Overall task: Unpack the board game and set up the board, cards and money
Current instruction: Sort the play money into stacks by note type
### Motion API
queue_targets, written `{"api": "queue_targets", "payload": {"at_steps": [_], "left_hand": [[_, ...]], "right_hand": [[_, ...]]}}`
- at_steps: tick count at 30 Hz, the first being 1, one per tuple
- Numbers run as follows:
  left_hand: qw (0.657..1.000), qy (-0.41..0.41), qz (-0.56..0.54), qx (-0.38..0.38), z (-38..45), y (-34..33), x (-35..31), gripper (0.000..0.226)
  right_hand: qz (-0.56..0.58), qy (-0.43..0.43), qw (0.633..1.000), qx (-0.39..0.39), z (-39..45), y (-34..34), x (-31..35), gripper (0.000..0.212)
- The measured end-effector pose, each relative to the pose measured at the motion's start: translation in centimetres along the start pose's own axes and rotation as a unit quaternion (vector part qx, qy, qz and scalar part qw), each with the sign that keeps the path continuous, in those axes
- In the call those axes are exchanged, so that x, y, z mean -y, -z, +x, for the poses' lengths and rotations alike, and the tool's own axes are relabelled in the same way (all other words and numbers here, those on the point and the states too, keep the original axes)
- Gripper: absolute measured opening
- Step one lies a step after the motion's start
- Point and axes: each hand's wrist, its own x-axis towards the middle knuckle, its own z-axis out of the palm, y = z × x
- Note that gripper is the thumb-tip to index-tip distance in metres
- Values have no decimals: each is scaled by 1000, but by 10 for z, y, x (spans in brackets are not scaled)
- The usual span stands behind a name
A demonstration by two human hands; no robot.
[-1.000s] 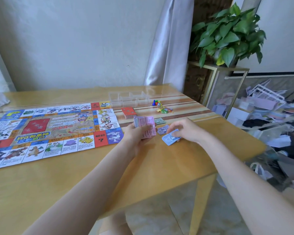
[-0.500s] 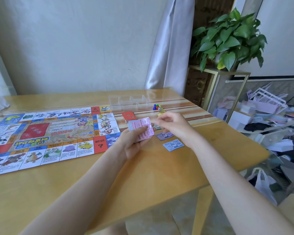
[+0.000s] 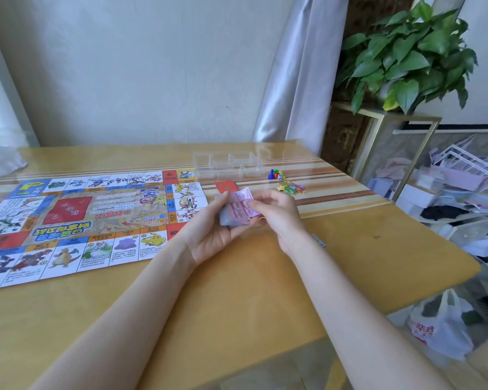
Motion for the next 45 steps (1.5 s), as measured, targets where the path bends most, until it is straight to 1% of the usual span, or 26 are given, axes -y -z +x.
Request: {"api": "queue_targets", "payload": {"at_steps": [2,3,8,10,12,14,15,19,23,24,26,29,31,33,35,36,38,40,43,45], "left_hand": [[1000,0,10,16,-1,0,-1,27],[1000,-6,26,7,-1,1,-1,25],[985,-70,122,-99,3,3,0,16],[981,-93,119,-122,4,5,-1,18],[979,-108,114,-132,4,6,-2,16],[974,-119,136,-133,4,5,0,10],[972,-122,150,-133,4,4,1,10],[970,-107,184,-117,3,5,1,11],[982,-84,157,-69,0,2,-5,20],[980,-85,165,-72,1,1,-4,23],[970,-101,199,-99,0,-3,0,25],[960,-120,217,-132,1,-7,5,23],[961,-121,217,-124,0,-9,6,22],[968,-114,205,-90,-1,-11,5,17],[974,-109,191,-60,-3,-12,5,18],[972,-112,197,-61,-4,-13,5,20],[966,-124,210,-86,-3,-14,7,20],[963,-132,209,-108,-1,-13,9,19],[963,-136,205,-109,2,-12,11,19],[966,-135,197,-100,1,-11,12,22]], "right_hand": [[0,3,1000,-6,0,1,0,9],[0,5,1000,-6,0,1,0,9],[17,5,1000,-3,4,-1,2,12],[38,1,999,-12,8,0,5,13],[41,-9,999,17,8,2,10,13],[21,-23,998,57,5,2,10,10],[16,-29,997,63,4,0,10,9],[11,-22,999,43,2,-4,5,13],[25,-23,999,29,2,2,7,12],[27,-25,999,27,1,4,8,13],[12,-17,999,29,0,4,11,16],[-18,5,1000,23,-5,4,13,5],[-17,12,1000,10,-6,6,14,8],[-6,14,1000,-2,-7,9,14,10],[-4,14,1000,-15,-5,12,13,12],[-6,13,1000,-17,-5,13,12,12],[-16,15,1000,-10,-5,12,11,11],[-26,23,999,-5,-6,11,10,15],[-31,29,999,-1,-7,10,10,18],[-32,34,999,-13,-7,10,12,17]]}}
